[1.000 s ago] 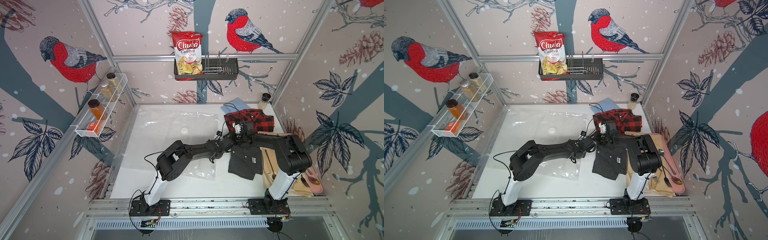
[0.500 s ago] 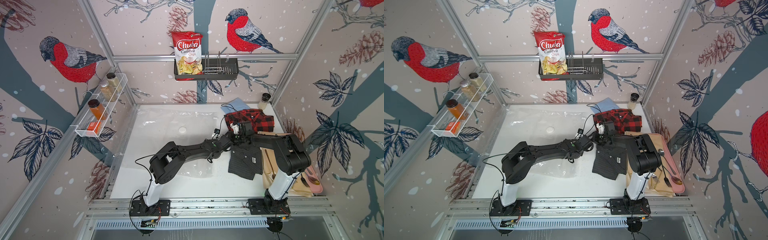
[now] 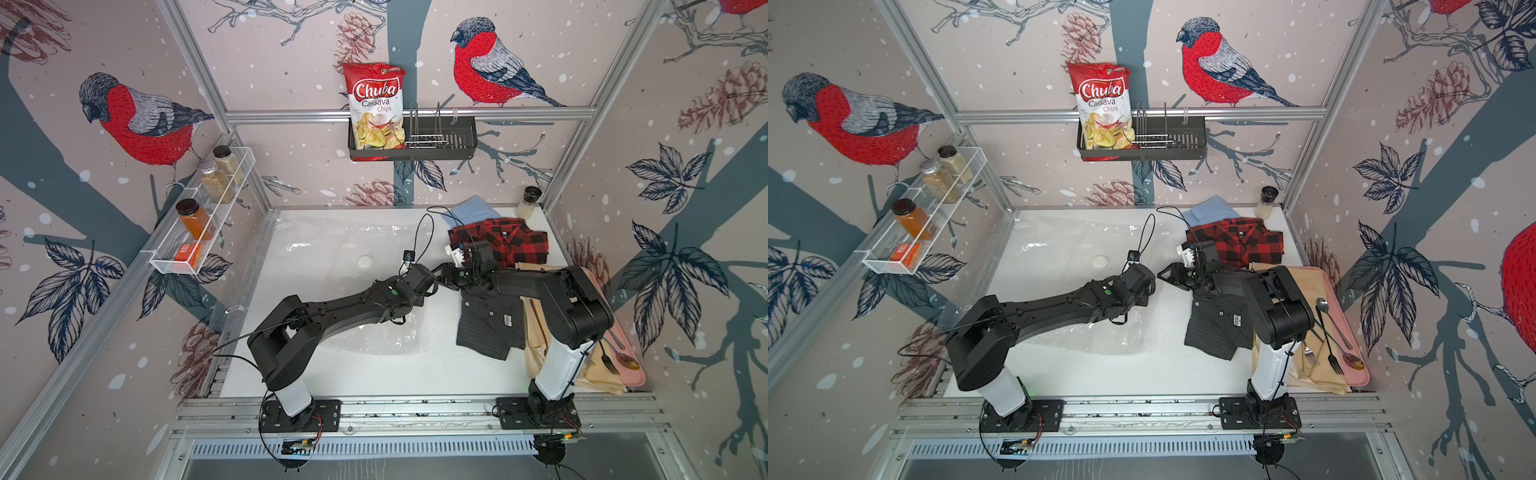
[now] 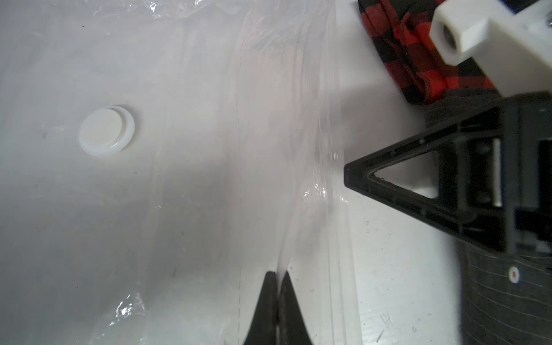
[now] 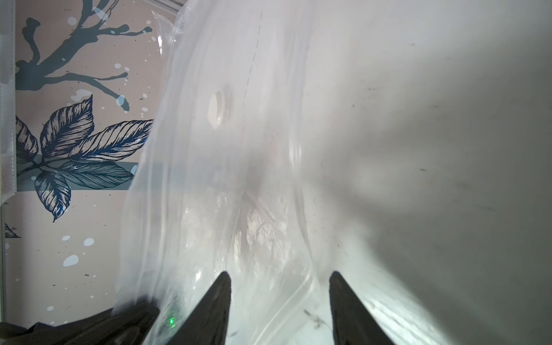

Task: Place the folded shirt into the vacuum bag
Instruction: Open the vacuum bag at the center of the board.

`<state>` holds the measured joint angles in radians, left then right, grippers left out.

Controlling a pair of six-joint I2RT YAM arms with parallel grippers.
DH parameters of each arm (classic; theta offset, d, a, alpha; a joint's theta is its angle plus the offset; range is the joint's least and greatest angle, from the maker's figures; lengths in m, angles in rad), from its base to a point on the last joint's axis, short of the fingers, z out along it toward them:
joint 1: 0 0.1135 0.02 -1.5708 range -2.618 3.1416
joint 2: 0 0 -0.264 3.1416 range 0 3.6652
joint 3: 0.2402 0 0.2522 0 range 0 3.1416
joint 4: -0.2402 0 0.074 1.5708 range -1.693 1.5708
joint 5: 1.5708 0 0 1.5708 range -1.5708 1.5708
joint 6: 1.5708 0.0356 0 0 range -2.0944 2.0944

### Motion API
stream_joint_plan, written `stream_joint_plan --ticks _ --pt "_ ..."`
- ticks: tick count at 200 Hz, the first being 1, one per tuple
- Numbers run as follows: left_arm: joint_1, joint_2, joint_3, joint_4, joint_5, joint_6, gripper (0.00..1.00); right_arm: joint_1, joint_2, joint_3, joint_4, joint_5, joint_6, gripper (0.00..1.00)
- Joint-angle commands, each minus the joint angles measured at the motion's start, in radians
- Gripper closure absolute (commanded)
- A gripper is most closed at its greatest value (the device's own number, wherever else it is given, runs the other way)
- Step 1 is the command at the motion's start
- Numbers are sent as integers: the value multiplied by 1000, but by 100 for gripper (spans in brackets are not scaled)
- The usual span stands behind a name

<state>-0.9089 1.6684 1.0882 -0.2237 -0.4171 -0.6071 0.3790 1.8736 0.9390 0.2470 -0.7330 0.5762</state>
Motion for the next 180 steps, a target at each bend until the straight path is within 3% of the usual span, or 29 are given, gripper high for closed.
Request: stream_joint_plan --ticks 1,57,114,149,180 --pt "11 -39 -33 67 57 -14 100 16 25 46 -29 30 -18 47" --pt "24 -138 -85 78 84 -16 100 29 62 128 -54 237 34 58" --pt "25 -218 -145 64 46 -27 100 -7 125 206 -136 367 57 84" --pt "25 -285 -170 48 -13 -35 100 -18 143 198 -150 400 59 87" --pt "25 -308 -203 77 -15 -28 100 -2 129 192 -108 354 75 88"
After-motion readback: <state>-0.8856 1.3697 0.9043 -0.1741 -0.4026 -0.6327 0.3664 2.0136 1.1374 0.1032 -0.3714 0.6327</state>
